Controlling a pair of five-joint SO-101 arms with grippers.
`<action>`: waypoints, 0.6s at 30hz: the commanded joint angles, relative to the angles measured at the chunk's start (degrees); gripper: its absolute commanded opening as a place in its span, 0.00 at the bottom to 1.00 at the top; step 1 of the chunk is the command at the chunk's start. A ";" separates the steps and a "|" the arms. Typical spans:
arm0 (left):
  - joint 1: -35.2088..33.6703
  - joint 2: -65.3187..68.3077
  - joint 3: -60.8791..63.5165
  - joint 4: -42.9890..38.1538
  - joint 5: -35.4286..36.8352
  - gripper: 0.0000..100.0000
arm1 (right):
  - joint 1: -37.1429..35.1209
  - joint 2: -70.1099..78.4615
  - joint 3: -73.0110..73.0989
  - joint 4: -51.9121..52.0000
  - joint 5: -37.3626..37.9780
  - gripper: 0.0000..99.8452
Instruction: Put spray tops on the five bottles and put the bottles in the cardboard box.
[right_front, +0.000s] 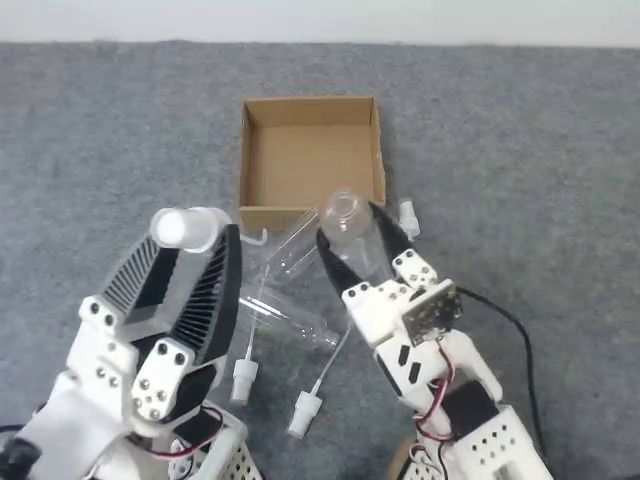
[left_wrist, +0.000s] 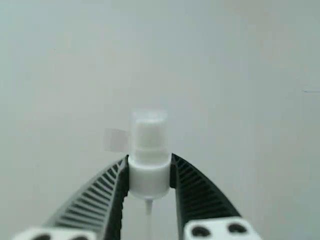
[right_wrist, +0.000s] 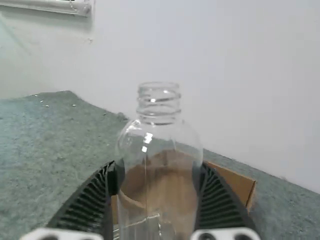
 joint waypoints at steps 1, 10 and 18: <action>-6.59 -1.23 -0.92 -1.85 7.30 0.01 | -4.44 -1.36 0.79 -3.12 4.75 0.01; -12.13 -1.23 -0.31 0.62 16.62 0.01 | -9.45 -0.84 5.01 -8.40 8.62 0.01; -7.65 -1.23 -0.22 0.62 16.53 0.01 | -10.07 -0.75 5.01 -6.73 8.97 0.01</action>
